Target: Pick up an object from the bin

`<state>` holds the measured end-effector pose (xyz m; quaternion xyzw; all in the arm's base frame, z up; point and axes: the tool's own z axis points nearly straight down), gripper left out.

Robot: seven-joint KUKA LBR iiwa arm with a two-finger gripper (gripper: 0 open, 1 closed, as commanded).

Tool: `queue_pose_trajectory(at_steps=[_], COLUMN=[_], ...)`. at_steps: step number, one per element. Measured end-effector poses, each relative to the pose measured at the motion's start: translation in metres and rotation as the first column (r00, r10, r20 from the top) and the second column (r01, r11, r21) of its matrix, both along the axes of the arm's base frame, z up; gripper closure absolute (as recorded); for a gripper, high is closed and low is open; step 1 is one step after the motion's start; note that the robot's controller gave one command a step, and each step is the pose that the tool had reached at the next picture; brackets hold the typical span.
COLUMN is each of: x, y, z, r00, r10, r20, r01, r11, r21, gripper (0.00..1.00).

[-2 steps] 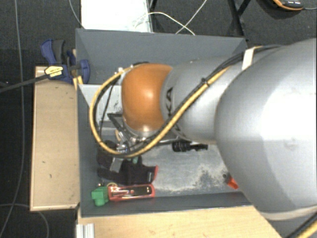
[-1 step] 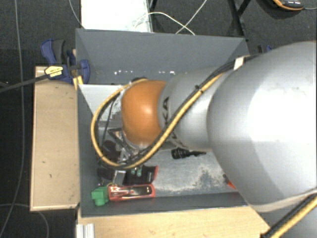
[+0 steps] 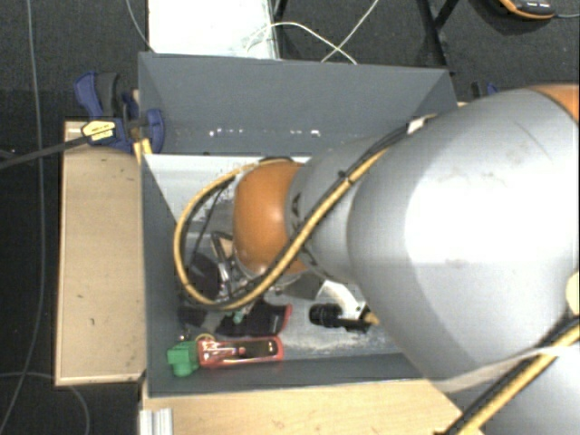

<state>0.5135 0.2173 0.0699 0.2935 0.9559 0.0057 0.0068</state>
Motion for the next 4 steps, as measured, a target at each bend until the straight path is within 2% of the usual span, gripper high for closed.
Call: queue_pose_trajectory(at_steps=[1,2,3,4], x=[0.008,0.008,0.005,0.006], y=[-0.007,-0.007,-0.008,-0.008], z=[0.001,0.001,0.037,0.075], r00=[0.976,0.976,0.976,0.976], r10=[0.217,0.216,0.216,0.219], r20=[-0.007,-0.007,-0.017,-0.016], r01=[-0.217,-0.216,-0.216,-0.219], r11=[0.976,0.976,0.976,0.976], r21=[-0.001,-0.001,-0.003,-0.003], gripper=[1.00,1.00,1.00,1.00])
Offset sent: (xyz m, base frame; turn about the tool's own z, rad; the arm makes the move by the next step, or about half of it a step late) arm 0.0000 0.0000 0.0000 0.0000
